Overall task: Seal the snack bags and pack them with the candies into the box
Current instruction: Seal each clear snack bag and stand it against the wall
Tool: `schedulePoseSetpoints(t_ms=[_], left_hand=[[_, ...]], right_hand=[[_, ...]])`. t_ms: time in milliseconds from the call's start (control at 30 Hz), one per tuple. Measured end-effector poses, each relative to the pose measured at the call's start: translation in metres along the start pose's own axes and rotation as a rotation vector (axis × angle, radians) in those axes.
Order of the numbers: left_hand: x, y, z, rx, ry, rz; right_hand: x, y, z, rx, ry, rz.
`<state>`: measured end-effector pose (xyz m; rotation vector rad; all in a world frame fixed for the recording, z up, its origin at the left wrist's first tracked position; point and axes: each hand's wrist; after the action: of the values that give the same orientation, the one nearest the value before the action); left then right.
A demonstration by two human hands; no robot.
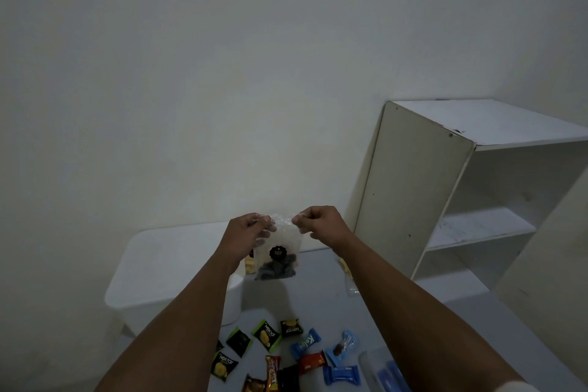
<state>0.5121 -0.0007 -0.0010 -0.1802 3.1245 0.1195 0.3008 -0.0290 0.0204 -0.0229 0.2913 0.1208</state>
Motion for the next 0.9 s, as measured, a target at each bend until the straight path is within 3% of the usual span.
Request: schedulePoseSetpoints(t_ms=[267, 900], left_hand=[[0.0, 0.0, -0.001, -0.004, 0.021, -0.007], [0.007, 0.001, -0.001, -0.024, 0.044, -0.009]], right_hand=[[-0.005, -0.001, -0.006, 0.105, -0.108, 0.03], [-0.016, 0.006, -0.01, 0.069, -0.127, -0.019]])
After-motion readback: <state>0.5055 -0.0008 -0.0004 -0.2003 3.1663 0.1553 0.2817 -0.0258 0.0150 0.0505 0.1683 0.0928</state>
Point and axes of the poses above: each hand's wrist, its own y-axis away from the middle knuckle, its own x-axis out of the palm, z = x × y, and after that the axes turned 4 degrees about -z, right-handed
